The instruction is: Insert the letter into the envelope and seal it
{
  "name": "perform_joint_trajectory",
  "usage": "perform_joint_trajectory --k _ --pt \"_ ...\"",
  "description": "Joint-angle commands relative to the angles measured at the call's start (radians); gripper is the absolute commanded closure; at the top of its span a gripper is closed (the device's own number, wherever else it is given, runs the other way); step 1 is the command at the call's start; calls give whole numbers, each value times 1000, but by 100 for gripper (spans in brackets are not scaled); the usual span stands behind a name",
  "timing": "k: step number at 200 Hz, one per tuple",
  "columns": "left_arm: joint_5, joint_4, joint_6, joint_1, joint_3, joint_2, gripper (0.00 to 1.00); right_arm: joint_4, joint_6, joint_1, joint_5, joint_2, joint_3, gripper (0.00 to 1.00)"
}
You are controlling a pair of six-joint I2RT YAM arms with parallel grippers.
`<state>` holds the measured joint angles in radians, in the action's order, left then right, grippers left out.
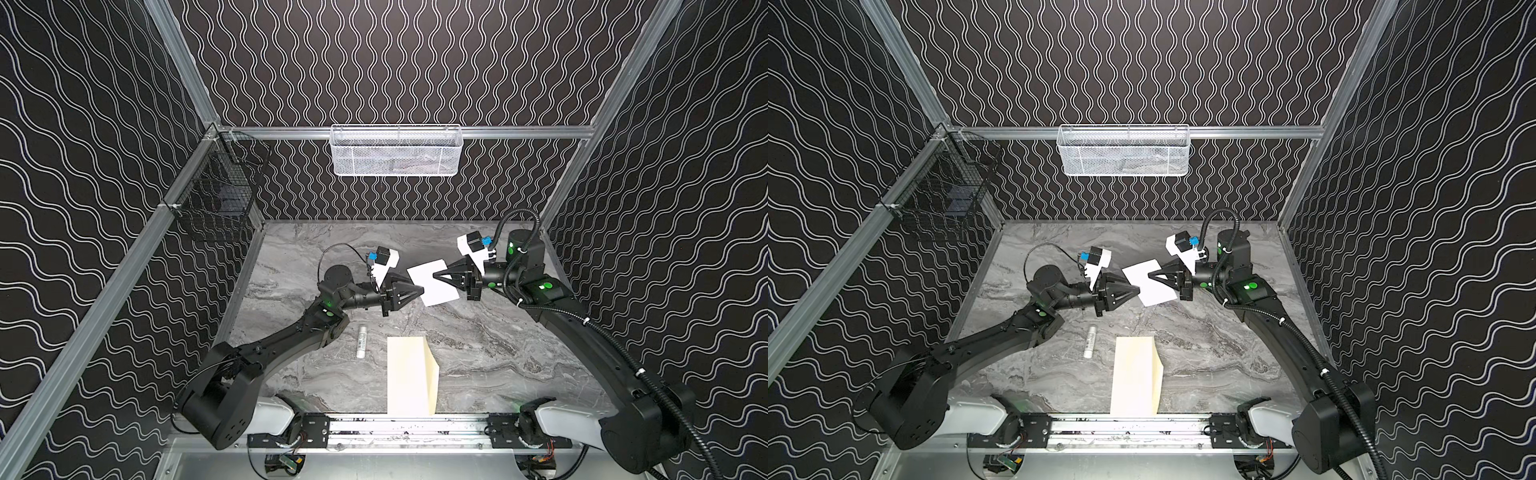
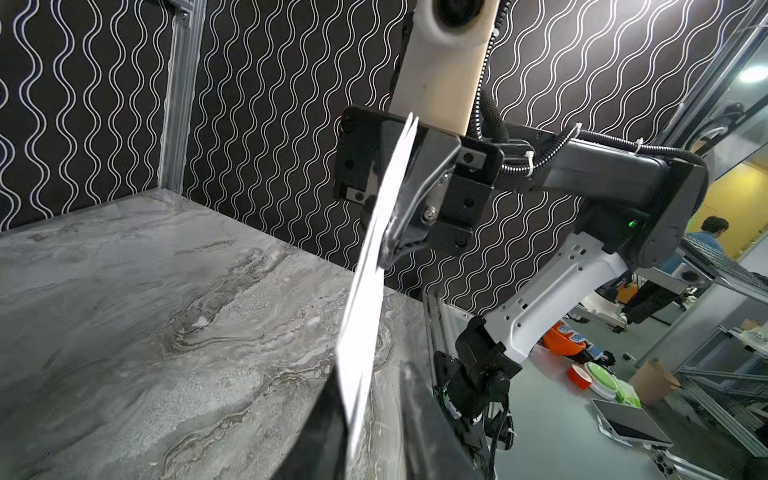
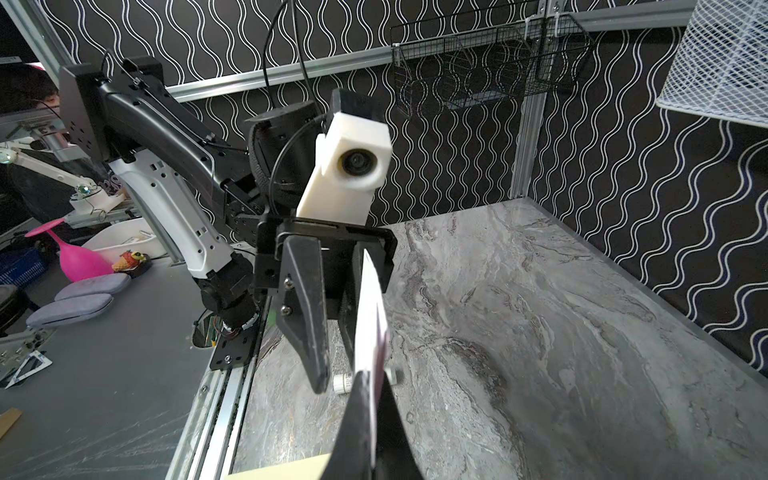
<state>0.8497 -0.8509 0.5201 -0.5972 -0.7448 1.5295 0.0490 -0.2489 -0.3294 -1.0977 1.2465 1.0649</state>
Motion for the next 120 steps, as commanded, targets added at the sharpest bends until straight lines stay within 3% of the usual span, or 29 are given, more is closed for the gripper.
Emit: perform_joint_trajectory --k 1,9,47,55,68,80,97,115,120 --pt "20 -61 12 -1 -5 10 96 -47 12 3 -21 2 6 100" --pt "20 -59 12 -2 -7 12 100 -49 13 3 -21 3 5 100" --pt "18 -41 0 -6 -6 20 100 -52 16 4 -23 2 1 100" --pt "12 -43 1 -10 -2 22 83 -59 20 6 -25 2 -3 100" --pt "-8 -69 15 -14 9 28 69 -76 32 6 -27 3 -6 100" --pt "-13 -92 29 -17 15 38 65 -78 34 6 -27 5 -5 100" --pt "-3 -104 36 -22 8 54 72 -84 41 7 -29 10 -3 100" --pt "6 -102 37 -26 -2 65 100 -75 38 7 -28 11 0 100" --pt "9 -95 34 -26 -5 64 100 -71 36 7 -26 11 1 100"
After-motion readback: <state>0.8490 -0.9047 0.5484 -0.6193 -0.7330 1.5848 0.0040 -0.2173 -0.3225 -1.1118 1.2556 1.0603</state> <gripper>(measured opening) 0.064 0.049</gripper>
